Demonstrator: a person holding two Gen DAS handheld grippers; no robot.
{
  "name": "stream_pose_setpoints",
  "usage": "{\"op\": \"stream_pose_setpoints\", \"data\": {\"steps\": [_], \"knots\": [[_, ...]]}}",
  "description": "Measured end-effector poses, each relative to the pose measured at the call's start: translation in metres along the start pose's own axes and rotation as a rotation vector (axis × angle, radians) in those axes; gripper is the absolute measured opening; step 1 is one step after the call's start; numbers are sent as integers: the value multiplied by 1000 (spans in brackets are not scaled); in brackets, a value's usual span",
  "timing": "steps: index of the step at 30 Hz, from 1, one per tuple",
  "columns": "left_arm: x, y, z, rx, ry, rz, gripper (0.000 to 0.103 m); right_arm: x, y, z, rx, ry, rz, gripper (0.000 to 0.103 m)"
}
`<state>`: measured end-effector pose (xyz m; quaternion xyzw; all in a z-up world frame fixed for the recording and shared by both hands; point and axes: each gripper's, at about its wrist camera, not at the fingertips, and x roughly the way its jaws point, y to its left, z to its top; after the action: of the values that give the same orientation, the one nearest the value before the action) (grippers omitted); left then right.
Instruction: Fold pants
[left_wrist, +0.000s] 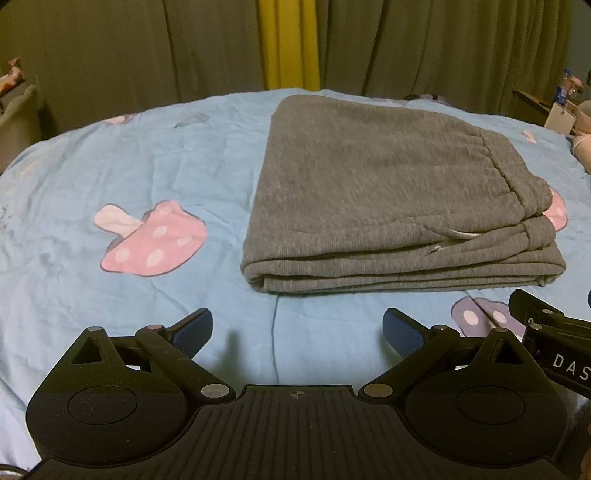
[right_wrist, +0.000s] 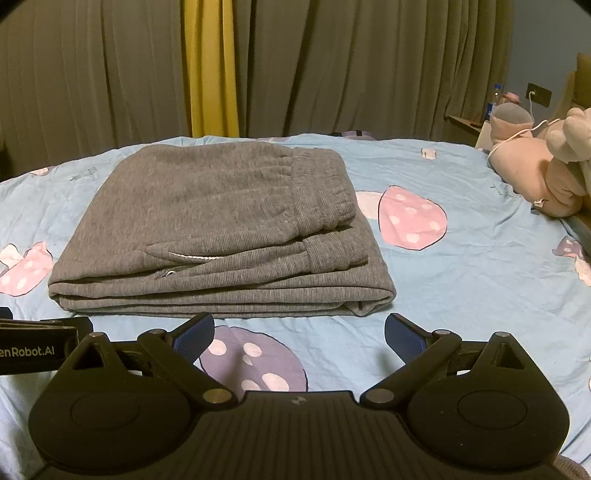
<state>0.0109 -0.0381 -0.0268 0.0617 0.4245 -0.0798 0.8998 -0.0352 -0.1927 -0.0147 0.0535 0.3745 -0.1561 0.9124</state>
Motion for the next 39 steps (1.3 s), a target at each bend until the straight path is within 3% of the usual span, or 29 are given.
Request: {"op": "stream_pose_setpoints", "data": {"steps": [39], "knots": [[2,-1,-2,5,10,-13,101,1,-1,-1,5,6,-2,99]]}}
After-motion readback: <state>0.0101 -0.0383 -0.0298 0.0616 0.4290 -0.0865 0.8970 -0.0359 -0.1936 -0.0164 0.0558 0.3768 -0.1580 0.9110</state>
